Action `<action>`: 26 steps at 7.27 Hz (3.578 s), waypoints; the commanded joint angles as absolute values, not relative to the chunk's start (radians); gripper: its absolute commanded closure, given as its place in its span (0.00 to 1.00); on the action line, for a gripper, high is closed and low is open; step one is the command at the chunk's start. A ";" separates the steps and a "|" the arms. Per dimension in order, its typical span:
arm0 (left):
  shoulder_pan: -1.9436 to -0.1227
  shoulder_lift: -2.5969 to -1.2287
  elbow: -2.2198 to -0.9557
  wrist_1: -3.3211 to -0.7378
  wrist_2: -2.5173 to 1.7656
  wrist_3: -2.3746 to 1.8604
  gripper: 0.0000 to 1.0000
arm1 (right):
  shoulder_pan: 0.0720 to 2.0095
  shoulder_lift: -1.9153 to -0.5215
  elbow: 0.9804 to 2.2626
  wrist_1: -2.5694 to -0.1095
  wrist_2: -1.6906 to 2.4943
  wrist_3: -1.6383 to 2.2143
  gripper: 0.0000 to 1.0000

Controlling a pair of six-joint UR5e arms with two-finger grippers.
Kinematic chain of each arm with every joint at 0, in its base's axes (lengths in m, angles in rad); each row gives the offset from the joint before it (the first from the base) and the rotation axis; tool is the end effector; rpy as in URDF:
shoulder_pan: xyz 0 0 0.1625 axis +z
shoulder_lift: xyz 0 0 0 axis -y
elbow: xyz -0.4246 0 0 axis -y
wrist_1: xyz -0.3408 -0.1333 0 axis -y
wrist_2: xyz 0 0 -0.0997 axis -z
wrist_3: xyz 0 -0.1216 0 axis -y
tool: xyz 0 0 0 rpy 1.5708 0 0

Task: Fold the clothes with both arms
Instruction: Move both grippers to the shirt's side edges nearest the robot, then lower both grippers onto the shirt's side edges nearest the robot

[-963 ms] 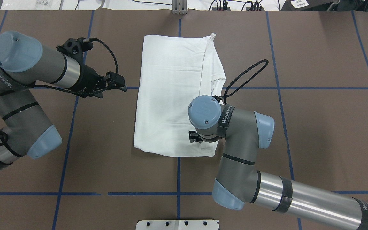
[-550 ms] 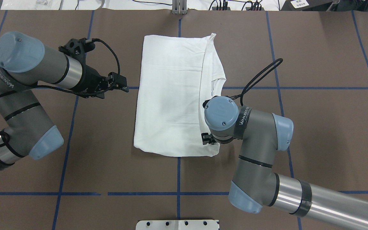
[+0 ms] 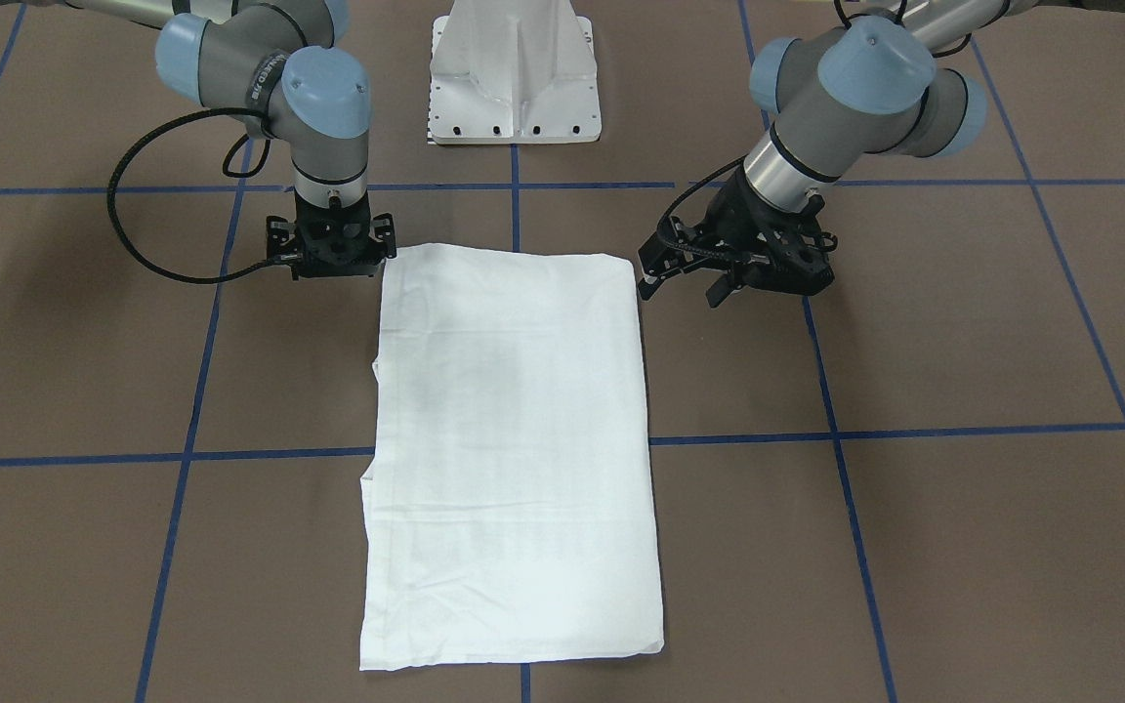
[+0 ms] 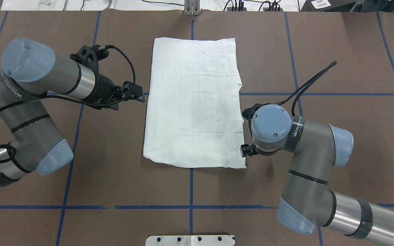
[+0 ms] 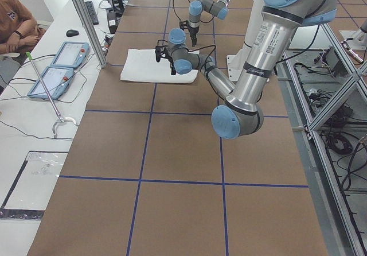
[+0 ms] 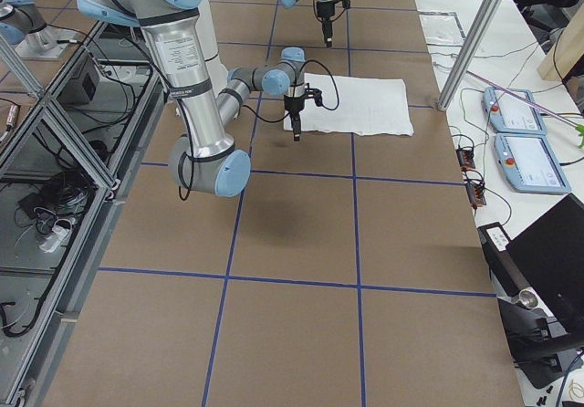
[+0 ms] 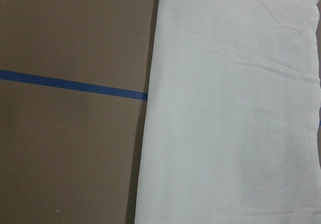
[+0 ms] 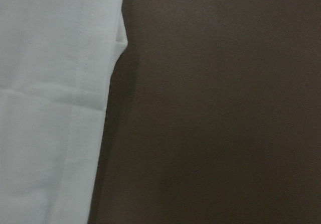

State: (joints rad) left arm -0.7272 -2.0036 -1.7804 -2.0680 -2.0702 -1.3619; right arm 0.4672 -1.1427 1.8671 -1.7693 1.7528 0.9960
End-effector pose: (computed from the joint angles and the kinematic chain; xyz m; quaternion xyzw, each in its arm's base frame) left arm 0.3905 -0.4480 0.2978 0.0501 0.5604 -0.0802 0.8228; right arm -0.4657 -0.3596 0.3763 0.0527 -0.2682 -0.0753 0.9590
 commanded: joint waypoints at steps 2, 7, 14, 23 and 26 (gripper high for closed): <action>-0.700 -2.000 -1.770 -2.065 -2.069 -1.402 0.00 | 0.502 -1.111 1.928 -1.758 1.761 0.992 0.00; -0.463 -2.049 -1.686 -2.019 -1.916 -1.669 0.00 | 0.518 -1.112 2.000 -1.689 1.816 1.088 0.00; -0.446 -2.052 -1.684 -1.936 -1.871 -1.687 0.38 | 0.528 -1.114 2.000 -1.689 1.816 1.091 0.00; -0.449 -2.048 -1.721 -1.934 -1.876 -1.686 1.00 | 0.464 -1.083 1.997 -1.684 1.833 1.521 0.00; -0.448 -2.049 -1.721 -1.934 -1.876 -1.686 1.00 | 0.407 -1.032 1.922 -1.684 1.761 1.930 0.00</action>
State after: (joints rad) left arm -0.4487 -2.0479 -1.7210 -1.9344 -1.8760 -1.6858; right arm 0.4355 -1.0463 1.9553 -1.6840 1.7966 1.7796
